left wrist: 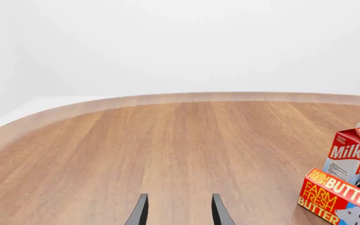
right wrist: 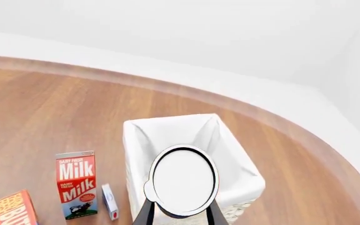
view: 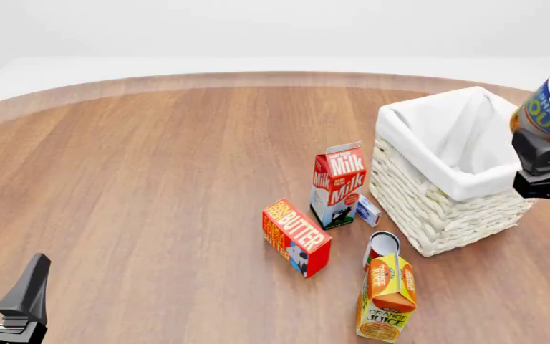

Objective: Pick up the alphabet soup, and put it in the basket.

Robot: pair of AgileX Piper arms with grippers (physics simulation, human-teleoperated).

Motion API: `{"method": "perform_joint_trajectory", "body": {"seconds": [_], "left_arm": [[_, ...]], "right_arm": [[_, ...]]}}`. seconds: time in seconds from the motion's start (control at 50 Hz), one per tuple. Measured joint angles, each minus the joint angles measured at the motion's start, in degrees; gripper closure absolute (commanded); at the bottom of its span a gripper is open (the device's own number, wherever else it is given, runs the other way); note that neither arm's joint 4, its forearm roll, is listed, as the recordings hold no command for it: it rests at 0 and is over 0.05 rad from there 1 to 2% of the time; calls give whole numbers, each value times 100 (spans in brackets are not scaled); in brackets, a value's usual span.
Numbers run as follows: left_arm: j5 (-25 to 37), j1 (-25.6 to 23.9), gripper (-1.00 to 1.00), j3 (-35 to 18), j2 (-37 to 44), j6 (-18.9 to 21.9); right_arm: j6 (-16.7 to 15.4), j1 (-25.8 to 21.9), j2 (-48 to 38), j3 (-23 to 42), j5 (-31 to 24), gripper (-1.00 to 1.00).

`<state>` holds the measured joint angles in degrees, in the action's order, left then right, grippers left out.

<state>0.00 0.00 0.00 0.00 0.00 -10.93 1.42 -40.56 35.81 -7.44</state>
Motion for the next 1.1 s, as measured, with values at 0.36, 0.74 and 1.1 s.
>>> {"method": "perform_joint_trajectory", "body": {"seconds": [0.36,0.74,1.1], "left_arm": [[0,0,-100,0,0,0],[0,0,-100,0,0,0],[0,0,-100,0,0,0]], "right_arm": [[4,-83,-405,568,-336,100],[-68,-74,-960,1122,-607,100],[-260,43,-1550,1567,-830,100]]}}
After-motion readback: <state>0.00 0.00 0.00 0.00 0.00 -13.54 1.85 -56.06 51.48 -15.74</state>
